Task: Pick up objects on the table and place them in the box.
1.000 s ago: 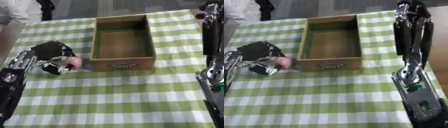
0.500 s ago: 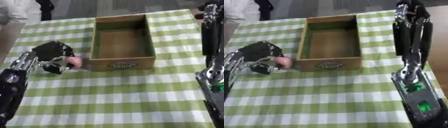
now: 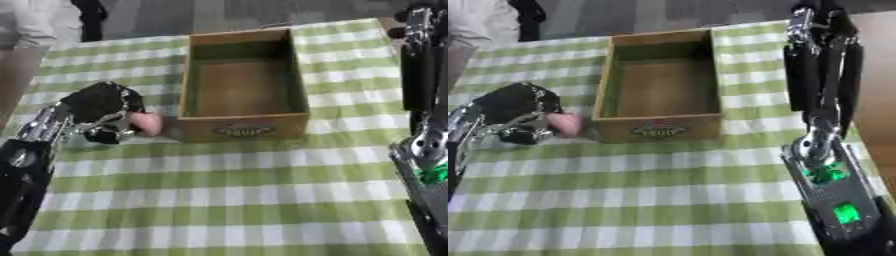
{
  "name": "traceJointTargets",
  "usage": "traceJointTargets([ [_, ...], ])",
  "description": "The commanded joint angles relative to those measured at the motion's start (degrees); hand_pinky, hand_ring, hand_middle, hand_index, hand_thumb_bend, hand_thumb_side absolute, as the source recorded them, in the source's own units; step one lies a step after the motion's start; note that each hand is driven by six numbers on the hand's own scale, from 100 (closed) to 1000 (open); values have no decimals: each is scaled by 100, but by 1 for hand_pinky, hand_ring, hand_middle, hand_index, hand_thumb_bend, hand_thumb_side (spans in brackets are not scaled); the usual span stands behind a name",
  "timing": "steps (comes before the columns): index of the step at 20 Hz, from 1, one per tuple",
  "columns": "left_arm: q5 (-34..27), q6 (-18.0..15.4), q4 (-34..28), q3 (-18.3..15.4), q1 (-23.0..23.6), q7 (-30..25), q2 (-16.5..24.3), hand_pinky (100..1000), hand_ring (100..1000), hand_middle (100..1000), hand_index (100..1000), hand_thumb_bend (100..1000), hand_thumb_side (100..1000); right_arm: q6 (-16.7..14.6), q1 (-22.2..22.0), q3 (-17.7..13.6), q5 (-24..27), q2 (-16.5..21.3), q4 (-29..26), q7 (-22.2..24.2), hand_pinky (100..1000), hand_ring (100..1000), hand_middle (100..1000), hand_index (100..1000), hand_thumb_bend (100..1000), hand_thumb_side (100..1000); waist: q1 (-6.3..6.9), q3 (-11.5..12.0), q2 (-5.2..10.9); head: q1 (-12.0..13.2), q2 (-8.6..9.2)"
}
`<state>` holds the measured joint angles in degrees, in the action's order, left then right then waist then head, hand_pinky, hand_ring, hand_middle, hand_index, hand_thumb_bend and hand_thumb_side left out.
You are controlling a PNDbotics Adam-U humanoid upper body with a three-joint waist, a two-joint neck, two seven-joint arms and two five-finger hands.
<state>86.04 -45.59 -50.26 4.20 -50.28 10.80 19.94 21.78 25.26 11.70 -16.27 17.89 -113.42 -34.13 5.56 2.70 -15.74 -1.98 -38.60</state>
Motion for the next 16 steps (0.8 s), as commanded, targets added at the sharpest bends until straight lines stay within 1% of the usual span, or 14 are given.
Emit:
traceJointTargets([
  [1, -196, -38, -61, -85, -62, -49, 101, 301, 453, 432, 589, 100, 166, 15, 74, -20, 7, 31, -117, 12, 860, 678, 672, 860, 100, 1000, -29, 14, 138, -21, 76],
  [8, -676, -28, -249, -193, -67, -220, 192, 273, 429, 414, 575, 100, 197, 14, 50, -28, -14, -2, -117, 12, 860, 678, 672, 861, 100, 1000, -35, 53, 189, -91, 53],
  [11, -921, -21, -405, -288, -82, -334, 234, 266, 422, 410, 573, 100, 211, 13, 36, -33, -25, -17, -117, 12, 860, 678, 672, 860, 100, 1000, -37, 66, 213, -127, 36],
  [16, -1348, 80, -688, -440, -201, -497, 327, 253, 406, 400, 562, 100, 233, 1, 28, -34, -41, -51, -117, 18, 860, 679, 672, 860, 100, 1000, -46, 63, 252, -119, 27],
])
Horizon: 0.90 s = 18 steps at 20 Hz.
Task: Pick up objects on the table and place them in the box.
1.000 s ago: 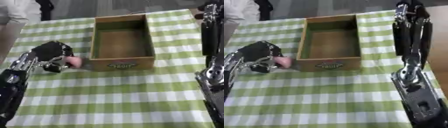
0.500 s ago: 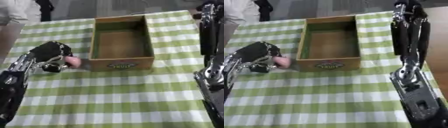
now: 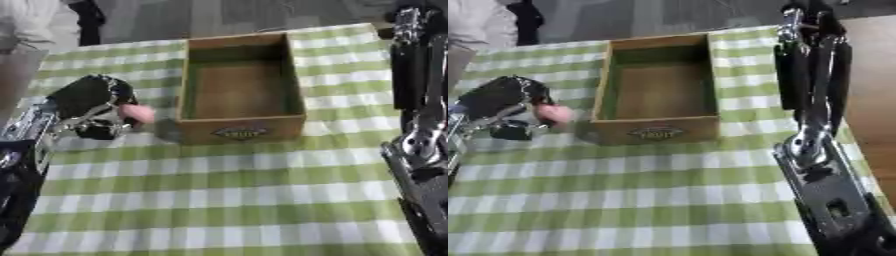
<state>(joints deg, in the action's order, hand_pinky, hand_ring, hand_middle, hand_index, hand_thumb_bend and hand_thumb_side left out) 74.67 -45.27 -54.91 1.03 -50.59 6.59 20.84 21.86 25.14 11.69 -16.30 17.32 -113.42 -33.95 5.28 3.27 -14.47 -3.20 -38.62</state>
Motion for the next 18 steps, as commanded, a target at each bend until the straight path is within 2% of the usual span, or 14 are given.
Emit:
traceJointTargets([
  [1, -292, 74, -272, -133, -199, -107, 253, 251, 404, 398, 560, 100, 236, -10, 43, -32, -40, 2, -117, 2, 860, 679, 672, 860, 100, 1000, -17, -2, 129, 15, 27],
  [9, -699, 396, -605, -223, -659, -112, 154, 248, 378, 385, 542, 100, 235, -48, 121, 2, -49, -39, -117, 26, 859, 679, 672, 860, 100, 1000, -4, -176, 97, 193, 93],
  [14, -482, 716, -567, -361, -971, 173, -126, 241, 355, 371, 526, 100, 231, -83, 257, 45, -58, -69, -117, 72, 858, 679, 672, 860, 100, 1000, 2, -366, 18, 335, 173],
  [18, -214, 830, -466, -419, -1143, 403, -340, 236, 343, 365, 523, 100, 236, -102, 356, 68, -71, -82, -117, 102, 858, 679, 673, 860, 100, 1000, 7, -484, -48, 394, 203],
])
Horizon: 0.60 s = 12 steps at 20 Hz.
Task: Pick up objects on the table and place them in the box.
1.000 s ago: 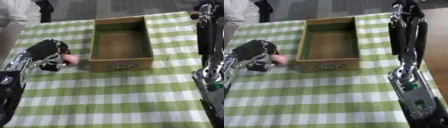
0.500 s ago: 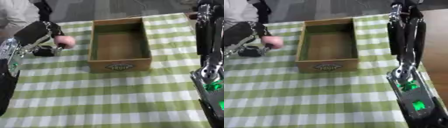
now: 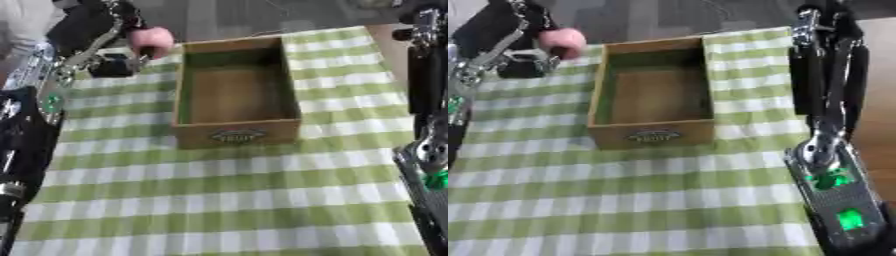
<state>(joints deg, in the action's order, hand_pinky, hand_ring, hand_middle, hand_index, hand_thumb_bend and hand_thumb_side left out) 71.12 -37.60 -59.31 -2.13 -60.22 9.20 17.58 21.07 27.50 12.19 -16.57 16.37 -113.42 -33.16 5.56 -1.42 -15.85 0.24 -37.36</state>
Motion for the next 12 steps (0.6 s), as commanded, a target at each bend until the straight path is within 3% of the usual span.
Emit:
traceJointTargets([
  [1, 202, 75, -2, -118, -217, 191, -84, 235, 342, 363, 522, 100, 229, -30, 149, 27, -44, 2, -117, 31, 857, 679, 673, 860, 100, 1000, -23, -49, 72, 73, 80],
  [12, 703, 44, -59, -258, -274, 457, -572, 224, 333, 352, 516, 100, 247, -191, 494, 122, -72, -303, -117, 162, 855, 680, 675, 859, 100, 1000, -108, -483, -85, 542, 57],
])
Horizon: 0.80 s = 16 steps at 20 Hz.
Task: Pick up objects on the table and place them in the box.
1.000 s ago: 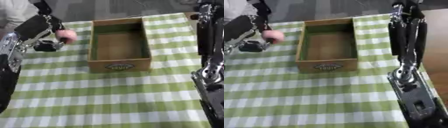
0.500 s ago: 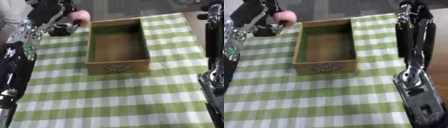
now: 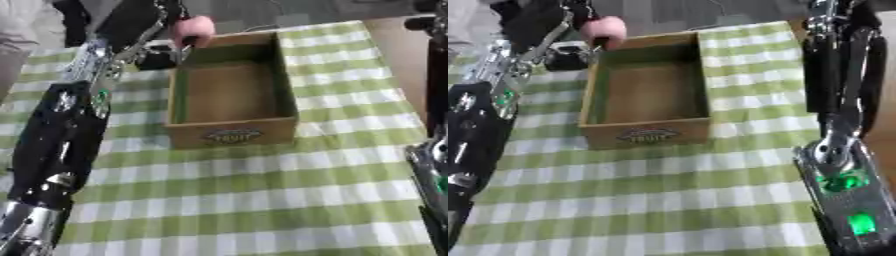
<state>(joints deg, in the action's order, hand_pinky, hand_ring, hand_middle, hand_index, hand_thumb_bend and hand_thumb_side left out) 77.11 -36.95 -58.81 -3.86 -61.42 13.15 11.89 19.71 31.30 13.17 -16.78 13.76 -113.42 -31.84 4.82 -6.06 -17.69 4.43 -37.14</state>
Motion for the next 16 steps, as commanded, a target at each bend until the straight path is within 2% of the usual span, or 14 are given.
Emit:
traceJointTargets([
  [1, 160, -54, -84, -88, -164, 74, -31, 225, 333, 356, 518, 100, 249, -66, 128, 41, -46, -66, -117, 47, 855, 680, 675, 859, 100, 1000, -36, -47, 90, 166, 37],
  [9, 906, -442, 393, -100, -129, 43, -49, 258, 407, 414, 624, 100, 232, -71, 111, 114, 22, -79, -117, 90, 856, 678, 673, 859, 100, 1000, -9, -92, 77, 240, 64],
  [16, 1445, -705, 623, -99, -91, -117, -98, 339, 491, 493, 749, 100, 217, -70, 108, 125, 53, -62, -117, 73, 855, 676, 673, 859, 100, 1000, 0, -121, 60, 261, 161],
])
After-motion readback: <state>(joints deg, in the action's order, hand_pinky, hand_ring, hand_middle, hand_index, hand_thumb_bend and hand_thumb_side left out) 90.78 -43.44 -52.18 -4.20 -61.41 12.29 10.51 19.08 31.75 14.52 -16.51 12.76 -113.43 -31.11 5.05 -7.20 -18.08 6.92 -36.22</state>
